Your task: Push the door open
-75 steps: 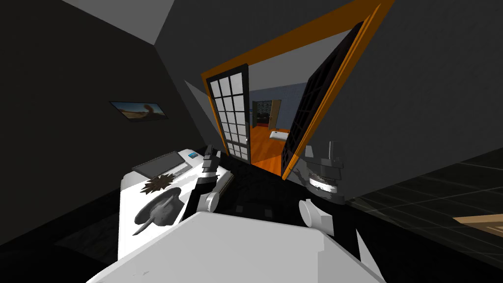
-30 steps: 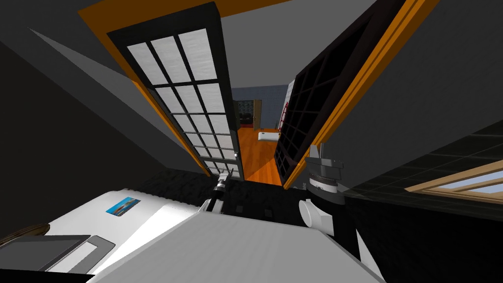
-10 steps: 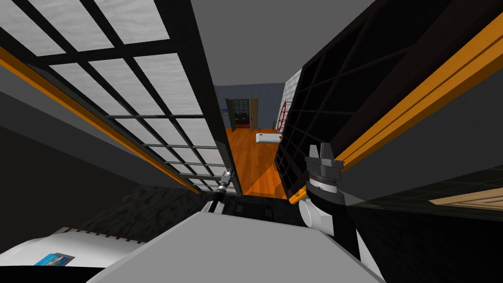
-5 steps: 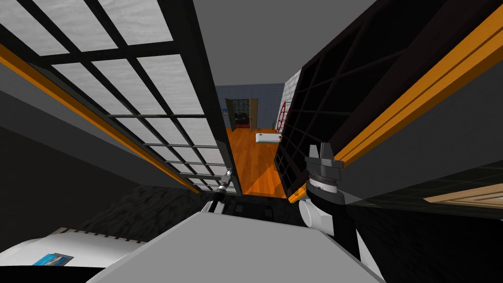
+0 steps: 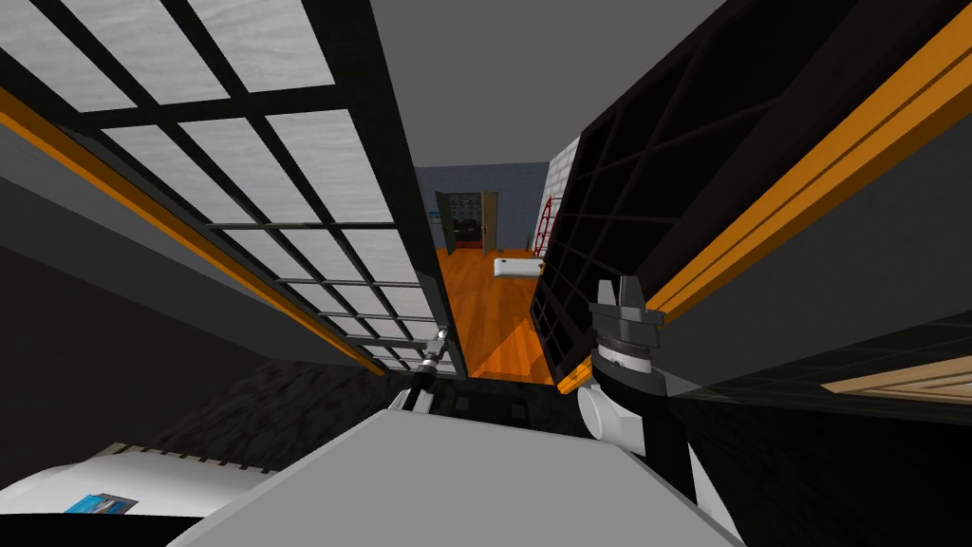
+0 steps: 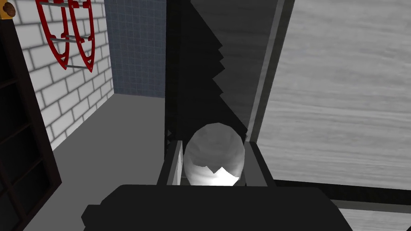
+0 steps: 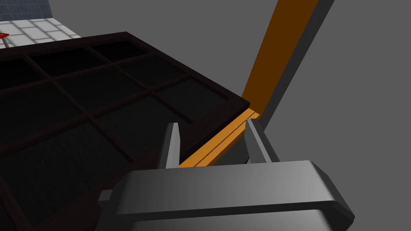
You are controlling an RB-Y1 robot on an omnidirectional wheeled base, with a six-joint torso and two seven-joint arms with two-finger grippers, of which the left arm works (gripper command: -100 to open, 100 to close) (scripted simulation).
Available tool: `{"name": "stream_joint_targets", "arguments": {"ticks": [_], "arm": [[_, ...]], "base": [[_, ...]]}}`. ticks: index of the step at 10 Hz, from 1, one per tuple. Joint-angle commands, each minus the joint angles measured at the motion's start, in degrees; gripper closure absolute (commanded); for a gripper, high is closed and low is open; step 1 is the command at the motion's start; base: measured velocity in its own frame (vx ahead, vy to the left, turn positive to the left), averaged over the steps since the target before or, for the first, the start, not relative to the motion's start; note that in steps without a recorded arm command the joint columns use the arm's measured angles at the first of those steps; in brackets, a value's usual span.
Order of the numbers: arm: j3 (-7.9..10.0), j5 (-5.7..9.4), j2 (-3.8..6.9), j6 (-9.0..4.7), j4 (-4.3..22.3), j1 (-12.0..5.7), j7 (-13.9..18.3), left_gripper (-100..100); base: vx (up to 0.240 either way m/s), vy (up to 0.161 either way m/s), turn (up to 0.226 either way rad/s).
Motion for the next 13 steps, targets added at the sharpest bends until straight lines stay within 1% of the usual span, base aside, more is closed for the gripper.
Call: {"name": "stream_joint_targets", "arguments": {"ticks": [1,3,6,7,9,10,11,12,13], "arm": [[0.21,0.78,0.26,-0.39,0.2,-0.63,2.3,100],[0.22,1.61,0.48,-0.57,0.6,-0.91,5.0,100],[0.24,3.31,0.83,-0.95,1.2,-1.5,9.9,100],[0.24,3.31,0.83,-0.95,1.2,-1.5,10.3,100],[0.26,4.53,1.07,-1.22,1.7,-1.92,13.7,100],[0.26,4.53,1.07,-1.22,1.7,-1.92,14.1,100],[0.27,5.24,1.18,-1.38,2.0,-2.16,16.2,100],[0.28,5.95,1.29,-1.53,2.3,-2.41,17.6,100],[0.28,5.95,1.29,-1.53,2.3,-2.41,18.3,100]], "base": [[0.036,-0.009,-0.004],[0.037,-0.004,-0.01],[0.044,-0.005,-0.009],[0.033,-0.005,-0.004],[0.036,-0.002,-0.01],[0.032,-0.002,0.001],[0.036,-0.002,-0.008],[0.045,-0.003,-0.008],[0.033,-0.002,0.001]]}}
